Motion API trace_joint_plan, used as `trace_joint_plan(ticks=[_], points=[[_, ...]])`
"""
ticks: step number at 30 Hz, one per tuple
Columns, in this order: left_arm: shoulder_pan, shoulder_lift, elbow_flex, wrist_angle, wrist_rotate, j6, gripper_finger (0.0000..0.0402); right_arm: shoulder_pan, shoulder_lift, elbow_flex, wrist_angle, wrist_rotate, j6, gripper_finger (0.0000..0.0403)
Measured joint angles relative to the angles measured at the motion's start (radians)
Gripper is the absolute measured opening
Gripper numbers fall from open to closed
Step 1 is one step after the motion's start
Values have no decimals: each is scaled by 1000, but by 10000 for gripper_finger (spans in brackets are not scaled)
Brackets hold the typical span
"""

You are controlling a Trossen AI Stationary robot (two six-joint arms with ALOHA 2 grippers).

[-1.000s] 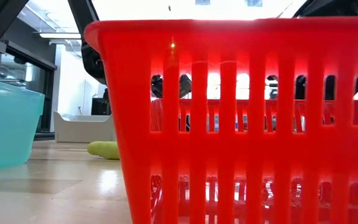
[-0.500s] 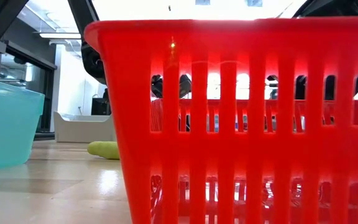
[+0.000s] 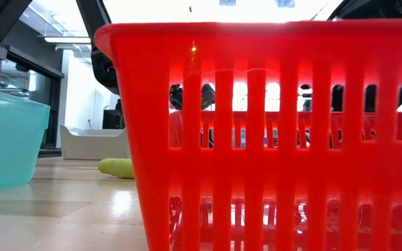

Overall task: Pick & Place School Supplies
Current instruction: Put the yellow crayon box into the green bin

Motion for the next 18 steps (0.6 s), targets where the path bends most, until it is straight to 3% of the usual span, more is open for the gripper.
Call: trace_joint_plan(ticks=[10, 18], points=[[2, -6, -2, -5, -8, -23, 148, 2, -22, 0, 95, 8, -201, 3], [-1, -42, 1, 2, -41, -25, 148, -2, -161, 1, 107, 110, -380, 3]])
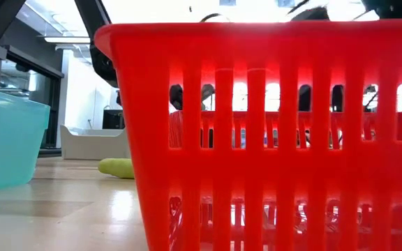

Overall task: Pick & Place School Supplies
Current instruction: Put the yellow crayon box into the green bin

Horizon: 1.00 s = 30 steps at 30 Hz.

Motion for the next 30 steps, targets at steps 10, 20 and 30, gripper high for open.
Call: trace_joint_plan(ticks=[10, 20, 30], points=[[4, -59, 0, -35, -43, -2, 148, -1, -133, 0, -14, -26, -119, 3], [18, -79, -1, -112, -39, -2, 148, -1, -208, 1, 14, -170, -232, 3], [7, -262, -1, -380, -31, 37, 148, 0, -181, 111, -9, -273, -382, 3]])
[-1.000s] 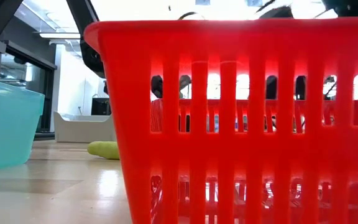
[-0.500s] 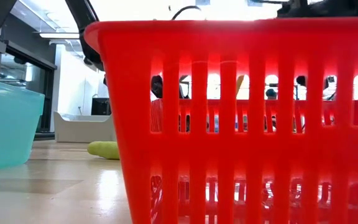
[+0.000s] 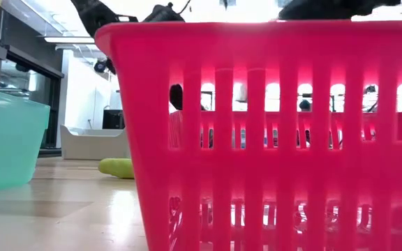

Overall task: Pick & Place School Supplies
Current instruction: Put the yellow crayon box into the green bin

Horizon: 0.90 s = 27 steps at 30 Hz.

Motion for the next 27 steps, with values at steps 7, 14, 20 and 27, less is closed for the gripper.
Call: trace_joint_plan(ticks=[7, 14, 20, 27], points=[[-25, -149, -1, -236, -2, 65, 142, -2, 58, 98, -11, -28, -99, 3], [-76, -250, -1, -414, 11, 0, 116, -20, 178, 202, -10, -110, -148, 3], [-154, -336, -2, -517, 5, -39, 103, -27, 299, 313, -9, -195, -215, 3], [-234, -382, -2, -522, -96, -80, 102, -24, 389, 421, -58, -251, -287, 3]])
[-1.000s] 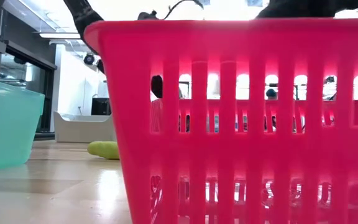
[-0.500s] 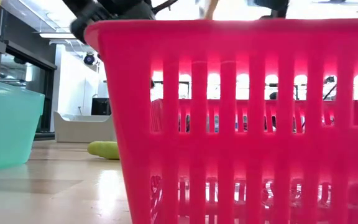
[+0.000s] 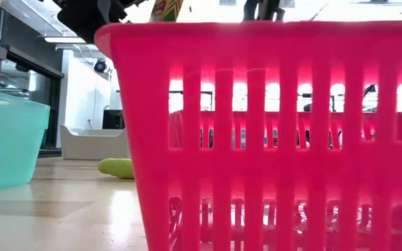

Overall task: Pick & Place School Supplies
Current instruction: Put the yellow crayon box into the green bin

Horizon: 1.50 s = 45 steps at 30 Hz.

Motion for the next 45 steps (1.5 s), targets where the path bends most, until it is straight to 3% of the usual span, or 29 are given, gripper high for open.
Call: trace_joint_plan(ticks=[10, 18, 33, 45], points=[[-26, 0, 0, 97, 12, 76, 130, 31, 1, 27, -49, 9, 7, 3], [15, 3, 0, 179, 135, 112, 165, 48, 1, 27, -46, 27, 8, 3], [22, 88, 0, 304, 245, 139, 167, 21, 1, 27, -36, 20, -25, 3], [22, 102, 0, 325, 270, 158, 166, 5, 1, 27, -32, 0, -51, 3]])
